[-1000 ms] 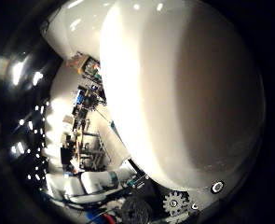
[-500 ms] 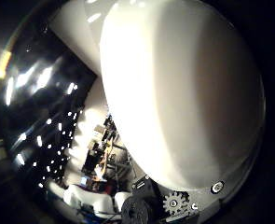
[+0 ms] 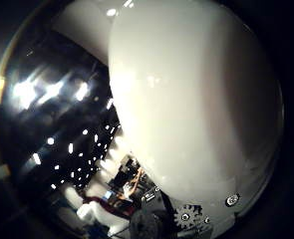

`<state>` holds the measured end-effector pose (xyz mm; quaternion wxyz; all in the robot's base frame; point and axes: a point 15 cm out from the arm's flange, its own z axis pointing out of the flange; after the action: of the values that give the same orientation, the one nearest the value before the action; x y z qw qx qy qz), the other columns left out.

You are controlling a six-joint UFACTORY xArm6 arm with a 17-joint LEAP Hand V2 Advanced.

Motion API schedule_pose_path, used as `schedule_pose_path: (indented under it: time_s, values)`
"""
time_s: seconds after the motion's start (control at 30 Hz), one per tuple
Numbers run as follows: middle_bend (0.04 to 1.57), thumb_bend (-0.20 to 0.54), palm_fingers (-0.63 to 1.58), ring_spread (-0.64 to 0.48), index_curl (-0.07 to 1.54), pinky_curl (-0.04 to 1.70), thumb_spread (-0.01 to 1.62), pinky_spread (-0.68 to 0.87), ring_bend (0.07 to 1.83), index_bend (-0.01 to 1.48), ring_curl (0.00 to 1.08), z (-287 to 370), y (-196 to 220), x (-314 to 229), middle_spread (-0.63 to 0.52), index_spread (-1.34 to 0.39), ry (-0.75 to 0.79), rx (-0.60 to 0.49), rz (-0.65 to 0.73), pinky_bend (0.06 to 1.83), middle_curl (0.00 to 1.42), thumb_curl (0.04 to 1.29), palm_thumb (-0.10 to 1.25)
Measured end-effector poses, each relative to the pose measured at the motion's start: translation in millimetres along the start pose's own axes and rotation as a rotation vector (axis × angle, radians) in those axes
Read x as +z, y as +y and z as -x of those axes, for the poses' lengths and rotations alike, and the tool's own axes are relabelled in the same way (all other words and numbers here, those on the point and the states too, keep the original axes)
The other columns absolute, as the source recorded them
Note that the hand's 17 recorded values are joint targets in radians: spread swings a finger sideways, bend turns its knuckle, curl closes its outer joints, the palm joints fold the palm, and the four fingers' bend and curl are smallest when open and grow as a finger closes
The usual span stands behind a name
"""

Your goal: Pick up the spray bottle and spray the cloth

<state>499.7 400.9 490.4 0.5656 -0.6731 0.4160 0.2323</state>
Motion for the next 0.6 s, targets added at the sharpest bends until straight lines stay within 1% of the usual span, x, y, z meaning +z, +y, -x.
schedule_pose_path:
  time_s: [0.2,0.37,0.6]
  values:
    - [1.40,-0.013,1.14,-0.22,0.74,1.44,1.06,-0.22,1.33,1.21,0.80,-21,27,45,-0.10,-0.19,-0.125,0.088,0.045,1.00,0.64,0.74,0.97]
    - [1.40,-0.012,1.14,-0.22,0.74,1.44,1.06,-0.22,1.33,1.21,0.79,-50,53,77,-0.10,-0.19,-0.129,0.135,0.097,1.00,0.64,0.74,0.98]
    - [1.40,-0.012,1.14,-0.22,0.74,1.44,1.07,-0.21,1.33,1.21,0.79,-77,70,103,-0.10,-0.19,-0.121,0.155,0.133,1.00,0.64,0.75,0.98]
